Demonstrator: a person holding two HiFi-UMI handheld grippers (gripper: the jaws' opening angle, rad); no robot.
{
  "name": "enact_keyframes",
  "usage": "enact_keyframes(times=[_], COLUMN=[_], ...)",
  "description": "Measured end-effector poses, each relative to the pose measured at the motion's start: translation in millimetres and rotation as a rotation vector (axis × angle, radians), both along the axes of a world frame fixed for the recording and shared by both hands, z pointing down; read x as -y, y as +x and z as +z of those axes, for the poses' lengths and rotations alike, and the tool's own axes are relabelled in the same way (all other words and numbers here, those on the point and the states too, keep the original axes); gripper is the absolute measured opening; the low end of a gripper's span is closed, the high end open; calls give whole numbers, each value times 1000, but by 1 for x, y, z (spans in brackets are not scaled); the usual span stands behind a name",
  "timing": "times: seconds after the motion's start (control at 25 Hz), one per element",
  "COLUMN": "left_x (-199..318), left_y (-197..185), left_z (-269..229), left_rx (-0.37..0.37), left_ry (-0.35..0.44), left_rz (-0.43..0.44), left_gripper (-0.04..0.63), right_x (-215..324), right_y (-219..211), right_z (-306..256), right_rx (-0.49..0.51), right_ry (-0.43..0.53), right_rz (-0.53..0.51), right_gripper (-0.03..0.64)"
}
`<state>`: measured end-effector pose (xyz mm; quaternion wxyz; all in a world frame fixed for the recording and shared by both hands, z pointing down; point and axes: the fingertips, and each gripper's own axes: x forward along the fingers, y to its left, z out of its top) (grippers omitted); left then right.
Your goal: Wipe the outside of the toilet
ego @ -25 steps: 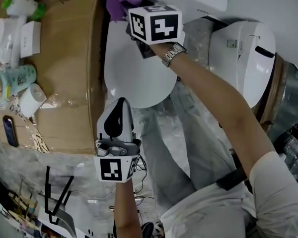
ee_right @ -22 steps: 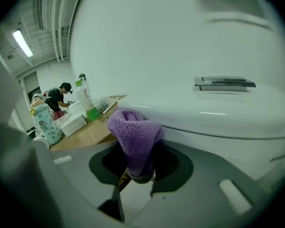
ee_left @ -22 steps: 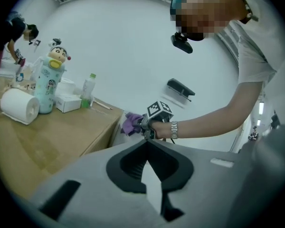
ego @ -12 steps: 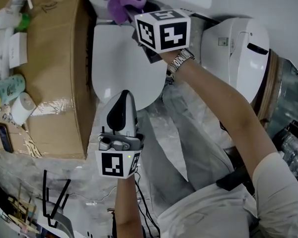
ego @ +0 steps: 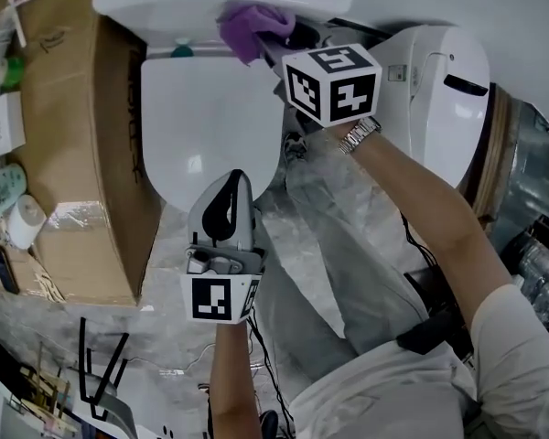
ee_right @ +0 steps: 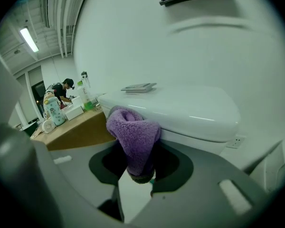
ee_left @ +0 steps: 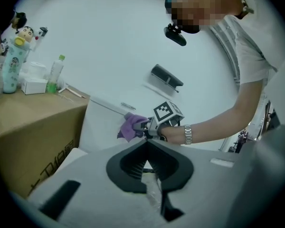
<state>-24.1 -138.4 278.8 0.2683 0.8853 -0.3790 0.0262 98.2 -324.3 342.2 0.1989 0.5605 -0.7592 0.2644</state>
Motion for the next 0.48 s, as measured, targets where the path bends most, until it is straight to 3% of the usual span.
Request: enact_keyframes(times=[0.48], left_x=[13], left_y=[32], left_z=[6], left_rx=[5], left_ry=[-5], left_rz=[-40], left_gripper=[6], right_x=[-29], right_y=[74], right_z=[9], right_rx=[-6], right_ry=[-23], right_rz=[82], right_gripper=[132])
